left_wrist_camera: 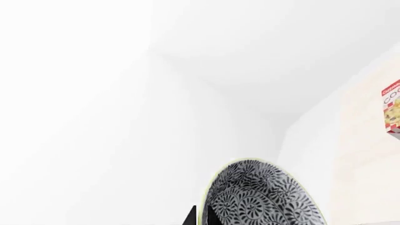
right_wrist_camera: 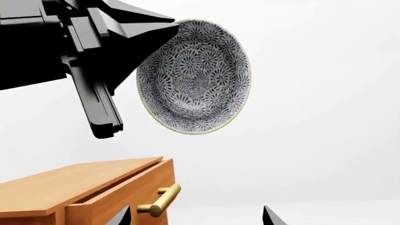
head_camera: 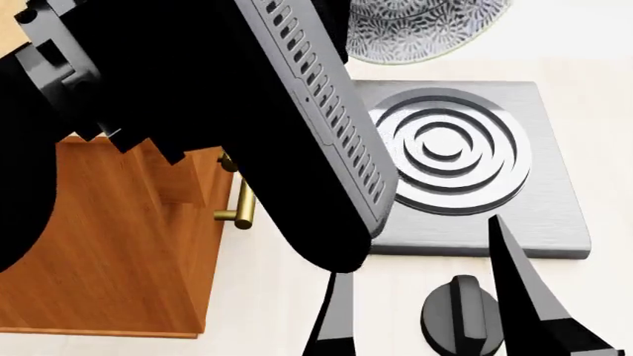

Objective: Pick the akita bowl on the wooden cabinet and place it on the plate.

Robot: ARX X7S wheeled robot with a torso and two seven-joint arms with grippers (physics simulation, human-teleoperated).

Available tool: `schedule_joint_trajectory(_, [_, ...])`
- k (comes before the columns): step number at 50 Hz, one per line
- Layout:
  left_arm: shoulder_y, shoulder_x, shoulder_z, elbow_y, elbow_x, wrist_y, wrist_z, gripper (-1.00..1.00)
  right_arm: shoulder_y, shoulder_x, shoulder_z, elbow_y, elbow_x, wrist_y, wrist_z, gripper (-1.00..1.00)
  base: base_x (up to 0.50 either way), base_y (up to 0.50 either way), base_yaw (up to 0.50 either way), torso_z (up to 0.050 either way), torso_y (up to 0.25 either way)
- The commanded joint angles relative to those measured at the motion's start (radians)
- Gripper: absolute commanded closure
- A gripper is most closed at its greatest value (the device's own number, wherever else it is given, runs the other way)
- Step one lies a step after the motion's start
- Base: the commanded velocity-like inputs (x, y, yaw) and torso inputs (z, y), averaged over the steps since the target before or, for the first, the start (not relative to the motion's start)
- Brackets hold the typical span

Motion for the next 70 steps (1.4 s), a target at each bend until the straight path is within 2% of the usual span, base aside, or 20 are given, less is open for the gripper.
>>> schedule_joint_trajectory(1, [0.007, -0.007, -0.038, 0.020, 0.022, -0.005, 0.020, 1.00, -0.004, -0.011, 0.024, 0.002, -0.016, -0.010, -0.015, -1.00, 0.00, 0.00, 0.00, 0.000, 0.000])
schedule_joint_trajectory(36, [0.066, -0.086, -0.038, 0.113, 0.028, 0.005, 0.001, 1.00, -0.001, 0.015, 0.023, -0.017, -0.013, -0.011, 0.014, -1.00, 0.00, 0.00, 0.00, 0.000, 0.000])
schedule_joint_trajectory(70, [0.107, -0.183, -0.060, 0.177, 0.010, 0.065, 0.062, 1.00, -0.005, 0.036, 0.027, -0.012, -0.006, -0.027, 0.034, -1.00, 0.00, 0.00, 0.00, 0.000, 0.001])
